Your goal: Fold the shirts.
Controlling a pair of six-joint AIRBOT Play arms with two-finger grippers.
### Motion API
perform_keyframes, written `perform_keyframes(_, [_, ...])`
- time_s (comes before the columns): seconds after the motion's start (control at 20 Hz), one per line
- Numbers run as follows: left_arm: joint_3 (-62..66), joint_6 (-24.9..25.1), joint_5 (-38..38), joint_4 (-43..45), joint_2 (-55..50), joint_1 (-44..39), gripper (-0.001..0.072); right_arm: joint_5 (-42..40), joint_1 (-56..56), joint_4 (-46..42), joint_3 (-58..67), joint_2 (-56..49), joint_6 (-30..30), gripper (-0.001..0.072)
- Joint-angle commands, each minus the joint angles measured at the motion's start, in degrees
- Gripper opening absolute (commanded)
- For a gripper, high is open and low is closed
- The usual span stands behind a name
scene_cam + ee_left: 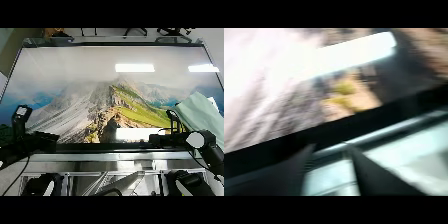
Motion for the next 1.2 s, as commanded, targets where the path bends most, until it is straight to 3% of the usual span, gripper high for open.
perform_keyframes(0.0, [5.49,-7.58,-6.45,29.62,-7.54,0.11,0.0679,0.0,0.04,0.0,-0.04,0.04,0.02,0.0021])
perform_keyframes(0.1, [5.88,-7.58,-6.62,35.01,-13.35,0.92,0.0679,0.02,0.04,0.0,-0.04,0.04,0.02,0.0021])
perform_keyframes(0.35, [5.9,-7.56,-2.32,35.56,-29.75,13.44,0.0679,0.0,0.04,0.0,-0.04,0.04,0.02,0.0021])
perform_keyframes(0.6, [5.9,-4.11,4.39,28.35,-42.88,28.28,0.0679,-0.37,0.04,0.0,-0.04,0.04,0.02,0.0021])
perform_keyframes(0.9, [5.9,-1.68,6.93,28.15,-54.97,34.53,0.0677,-0.39,0.04,0.0,-0.04,-0.04,0.02,0.0021])
perform_keyframes(1.0, [5.9,-1.7,6.64,28.13,-56.65,36.37,0.0642,-0.39,0.04,-0.02,-0.04,-0.04,0.02,0.0021])
perform_keyframes(1.05, [5.92,-1.73,6.29,28.15,-56.85,37.2,0.0384,-0.39,0.04,0.0,-0.04,-0.04,0.02,0.0021])
perform_keyframes(1.1, [6.1,-1.38,5.14,28.11,-56.76,37.81,0.0018,-0.39,0.04,0.0,-0.04,-0.04,0.02,0.0021])
perform_keyframes(1.15, [6.73,-1.53,4.24,28.06,-56.52,37.83,0.0007,-0.39,0.04,-0.02,-0.04,-0.04,0.02,0.0021])
